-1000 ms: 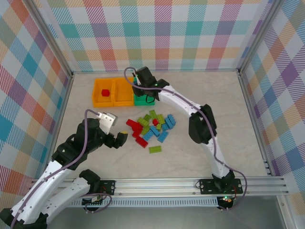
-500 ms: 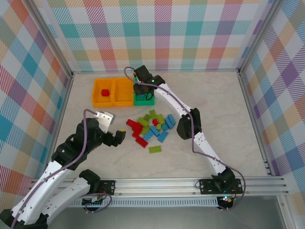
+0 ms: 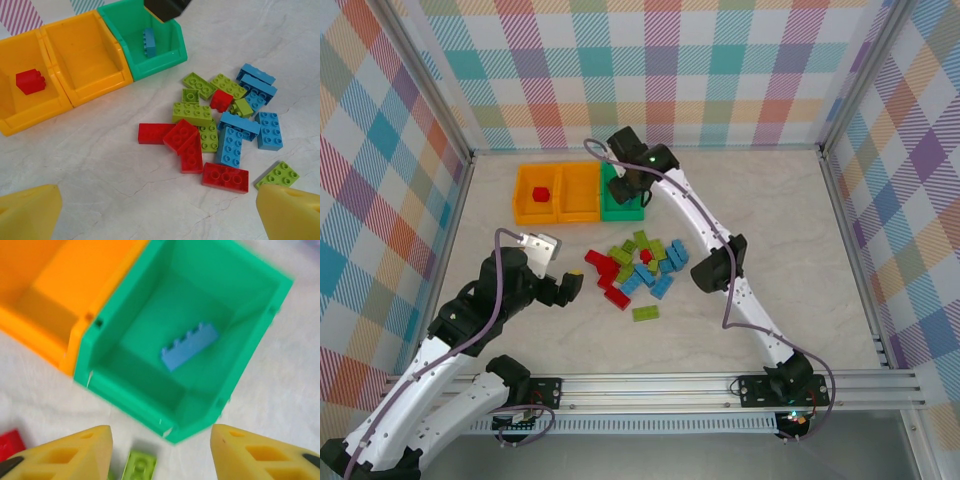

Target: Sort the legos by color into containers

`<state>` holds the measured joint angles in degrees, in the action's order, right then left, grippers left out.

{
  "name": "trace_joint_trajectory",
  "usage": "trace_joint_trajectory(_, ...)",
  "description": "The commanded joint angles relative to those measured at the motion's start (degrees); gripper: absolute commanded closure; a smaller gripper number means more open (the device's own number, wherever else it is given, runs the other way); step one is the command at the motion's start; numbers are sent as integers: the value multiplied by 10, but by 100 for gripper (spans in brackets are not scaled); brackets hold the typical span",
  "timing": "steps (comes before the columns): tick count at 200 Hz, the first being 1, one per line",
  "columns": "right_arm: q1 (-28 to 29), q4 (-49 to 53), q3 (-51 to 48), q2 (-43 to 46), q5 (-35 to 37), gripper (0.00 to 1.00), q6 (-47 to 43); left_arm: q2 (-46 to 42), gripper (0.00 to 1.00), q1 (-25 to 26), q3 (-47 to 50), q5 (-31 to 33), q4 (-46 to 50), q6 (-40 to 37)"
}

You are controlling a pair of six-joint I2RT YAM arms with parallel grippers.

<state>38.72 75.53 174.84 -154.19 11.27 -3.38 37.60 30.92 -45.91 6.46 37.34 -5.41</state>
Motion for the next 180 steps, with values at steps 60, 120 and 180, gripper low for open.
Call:
trace_joint_trajectory(60, -45, -64, -596, 469, -186, 17, -81, 191, 1, -2, -89, 9, 40, 385)
trace_joint_trajectory(120, -45, -189, -901, 698, -165, 12, 64, 400, 14, 99, -177, 87, 47, 645)
trace_joint_trajectory(180, -45, -225, -1007, 814, -153, 7, 108, 601, 24, 119, -273, 44, 34, 844)
